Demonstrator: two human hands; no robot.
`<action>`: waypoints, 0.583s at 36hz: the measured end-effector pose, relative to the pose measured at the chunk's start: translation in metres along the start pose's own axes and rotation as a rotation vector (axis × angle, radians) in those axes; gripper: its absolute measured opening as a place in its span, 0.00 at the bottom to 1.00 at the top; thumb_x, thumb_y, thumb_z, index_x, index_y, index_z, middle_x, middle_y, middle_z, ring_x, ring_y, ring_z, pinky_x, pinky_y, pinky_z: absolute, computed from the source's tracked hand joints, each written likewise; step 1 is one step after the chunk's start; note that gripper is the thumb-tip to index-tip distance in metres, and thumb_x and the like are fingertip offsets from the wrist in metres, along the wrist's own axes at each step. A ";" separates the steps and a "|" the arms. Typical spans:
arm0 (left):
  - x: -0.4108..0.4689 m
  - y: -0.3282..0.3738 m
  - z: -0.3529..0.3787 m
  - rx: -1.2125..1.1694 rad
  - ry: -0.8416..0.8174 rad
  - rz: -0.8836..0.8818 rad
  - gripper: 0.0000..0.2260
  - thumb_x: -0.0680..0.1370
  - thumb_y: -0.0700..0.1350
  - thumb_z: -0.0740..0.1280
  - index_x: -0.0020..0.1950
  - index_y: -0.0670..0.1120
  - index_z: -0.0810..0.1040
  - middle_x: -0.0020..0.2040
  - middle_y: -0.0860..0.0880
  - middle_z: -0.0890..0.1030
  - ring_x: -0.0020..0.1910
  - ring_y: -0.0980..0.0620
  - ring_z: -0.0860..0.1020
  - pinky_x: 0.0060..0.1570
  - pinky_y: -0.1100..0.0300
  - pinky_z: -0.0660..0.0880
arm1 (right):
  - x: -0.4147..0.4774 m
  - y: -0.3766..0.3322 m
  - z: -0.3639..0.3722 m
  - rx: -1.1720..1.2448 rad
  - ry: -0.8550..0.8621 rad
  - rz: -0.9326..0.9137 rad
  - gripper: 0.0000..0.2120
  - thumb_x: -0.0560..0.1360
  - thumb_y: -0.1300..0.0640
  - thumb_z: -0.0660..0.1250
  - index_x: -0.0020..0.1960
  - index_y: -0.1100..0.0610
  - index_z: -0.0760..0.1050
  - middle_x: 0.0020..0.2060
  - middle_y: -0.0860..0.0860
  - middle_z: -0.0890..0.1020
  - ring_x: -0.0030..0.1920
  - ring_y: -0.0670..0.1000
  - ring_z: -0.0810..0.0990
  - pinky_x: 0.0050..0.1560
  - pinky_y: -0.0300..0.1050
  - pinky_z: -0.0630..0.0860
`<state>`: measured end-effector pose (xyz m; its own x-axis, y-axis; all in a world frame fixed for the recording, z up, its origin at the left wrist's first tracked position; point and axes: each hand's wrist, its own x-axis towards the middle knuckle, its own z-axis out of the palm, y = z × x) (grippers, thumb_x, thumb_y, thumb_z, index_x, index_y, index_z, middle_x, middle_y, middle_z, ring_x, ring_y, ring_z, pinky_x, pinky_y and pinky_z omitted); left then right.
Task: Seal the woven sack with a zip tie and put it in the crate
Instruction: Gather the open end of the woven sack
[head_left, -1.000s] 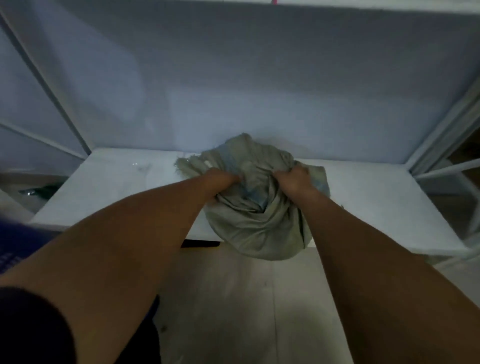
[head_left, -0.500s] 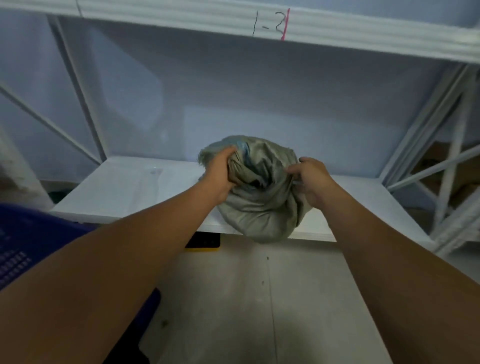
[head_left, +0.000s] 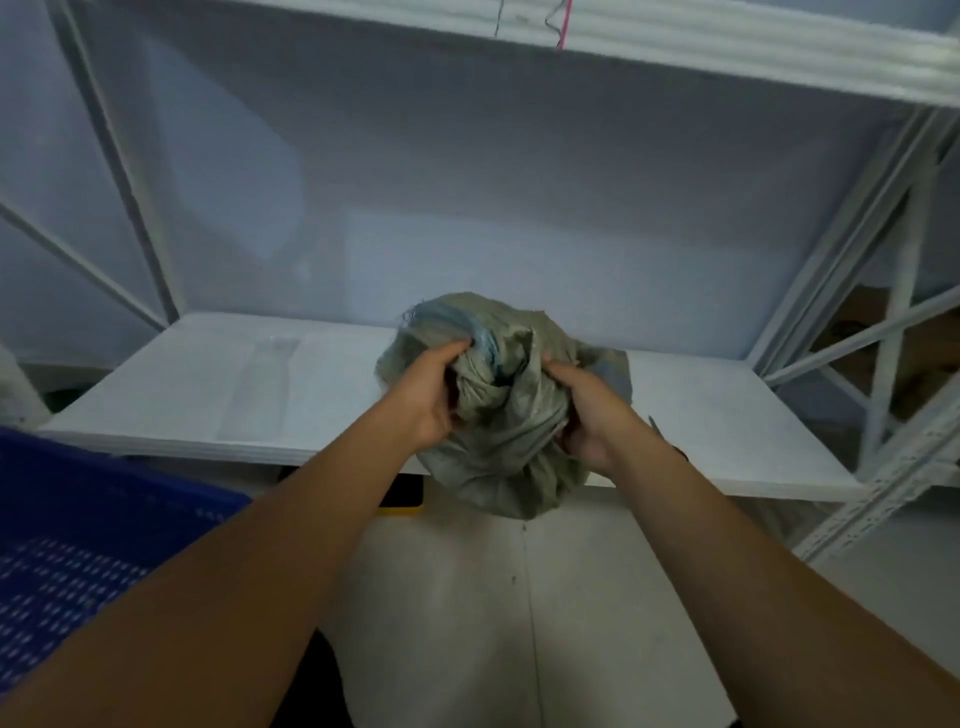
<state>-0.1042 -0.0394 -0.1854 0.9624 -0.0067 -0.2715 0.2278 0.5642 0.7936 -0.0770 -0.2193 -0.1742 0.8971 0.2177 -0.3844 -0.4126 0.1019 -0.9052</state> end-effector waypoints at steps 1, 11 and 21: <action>0.006 0.002 0.003 0.015 0.000 0.020 0.15 0.81 0.51 0.65 0.61 0.44 0.81 0.59 0.43 0.84 0.59 0.42 0.81 0.62 0.47 0.76 | 0.008 0.001 -0.003 -0.020 0.015 -0.003 0.15 0.77 0.49 0.71 0.60 0.55 0.80 0.47 0.55 0.88 0.51 0.55 0.85 0.46 0.46 0.81; 0.070 0.010 -0.018 0.001 0.338 0.353 0.17 0.76 0.32 0.70 0.63 0.44 0.79 0.55 0.45 0.85 0.52 0.46 0.84 0.49 0.54 0.82 | 0.075 -0.045 -0.037 -0.066 0.332 -0.480 0.11 0.71 0.69 0.68 0.42 0.54 0.81 0.41 0.50 0.85 0.44 0.52 0.83 0.47 0.45 0.82; 0.045 0.048 -0.019 -0.004 0.306 0.486 0.15 0.76 0.39 0.72 0.62 0.45 0.79 0.54 0.45 0.85 0.51 0.47 0.85 0.45 0.57 0.82 | 0.075 -0.050 -0.053 0.064 0.102 -0.307 0.17 0.72 0.72 0.68 0.59 0.62 0.80 0.54 0.61 0.85 0.52 0.62 0.85 0.49 0.54 0.84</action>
<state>-0.0522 0.0032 -0.1696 0.8699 0.4928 -0.0219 -0.2311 0.4462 0.8646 0.0192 -0.2593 -0.1672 0.9910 0.0695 -0.1140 -0.1262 0.2093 -0.9697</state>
